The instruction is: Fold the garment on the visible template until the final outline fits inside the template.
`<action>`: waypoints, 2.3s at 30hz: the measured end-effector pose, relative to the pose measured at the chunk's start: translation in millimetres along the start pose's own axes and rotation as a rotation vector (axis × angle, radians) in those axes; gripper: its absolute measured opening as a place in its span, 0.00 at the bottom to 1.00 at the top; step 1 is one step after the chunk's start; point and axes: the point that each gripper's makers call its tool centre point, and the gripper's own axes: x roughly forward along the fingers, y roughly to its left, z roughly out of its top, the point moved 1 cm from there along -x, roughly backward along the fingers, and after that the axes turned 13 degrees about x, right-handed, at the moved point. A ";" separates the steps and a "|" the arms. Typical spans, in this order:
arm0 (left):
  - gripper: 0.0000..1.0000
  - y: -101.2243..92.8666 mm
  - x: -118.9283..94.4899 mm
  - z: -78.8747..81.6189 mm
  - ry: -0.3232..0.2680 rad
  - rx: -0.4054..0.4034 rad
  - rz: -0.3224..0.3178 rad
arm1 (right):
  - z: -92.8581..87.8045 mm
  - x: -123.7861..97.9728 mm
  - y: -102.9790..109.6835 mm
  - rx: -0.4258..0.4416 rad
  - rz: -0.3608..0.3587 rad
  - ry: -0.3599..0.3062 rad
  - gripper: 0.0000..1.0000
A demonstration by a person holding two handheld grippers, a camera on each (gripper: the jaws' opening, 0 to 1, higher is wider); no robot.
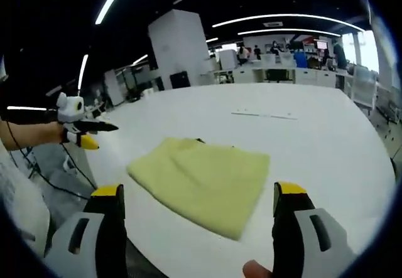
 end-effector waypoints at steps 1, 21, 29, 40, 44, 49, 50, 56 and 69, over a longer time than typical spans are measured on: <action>0.99 -2.2 -1.8 -2.1 0.008 -0.004 -0.004 | -1.5 -2.5 3.3 -0.007 -0.005 0.002 0.98; 0.99 -25.9 -18.6 -10.9 0.091 0.059 -0.044 | -2.6 -14.9 19.5 0.036 -0.046 -0.027 0.96; 0.99 -29.4 -21.7 -19.1 0.107 0.042 -0.038 | 3.1 -14.8 19.9 0.043 -0.042 -0.048 0.96; 0.98 -11.0 -22.5 -31.1 0.084 -0.016 -0.010 | -3.5 -17.4 18.5 0.055 -0.046 -0.040 0.96; 0.99 -8.7 -20.1 -34.0 0.087 -0.025 -0.007 | -2.2 -16.8 18.2 0.062 -0.044 -0.048 0.96; 0.99 -8.6 -19.9 -33.1 0.077 -0.034 0.005 | -3.5 -15.3 18.9 0.070 -0.037 -0.047 0.97; 0.99 -9.4 -20.3 -33.1 0.076 -0.036 0.007 | -3.9 -14.9 19.3 0.070 -0.035 -0.046 0.97; 0.99 -11.7 -24.9 -37.0 0.080 -0.049 0.020 | -4.8 -12.7 21.6 0.068 -0.024 -0.045 0.98; 0.99 -10.0 -35.5 -39.4 0.073 -0.074 0.059 | -0.6 -9.7 22.1 0.076 -0.001 -0.048 0.98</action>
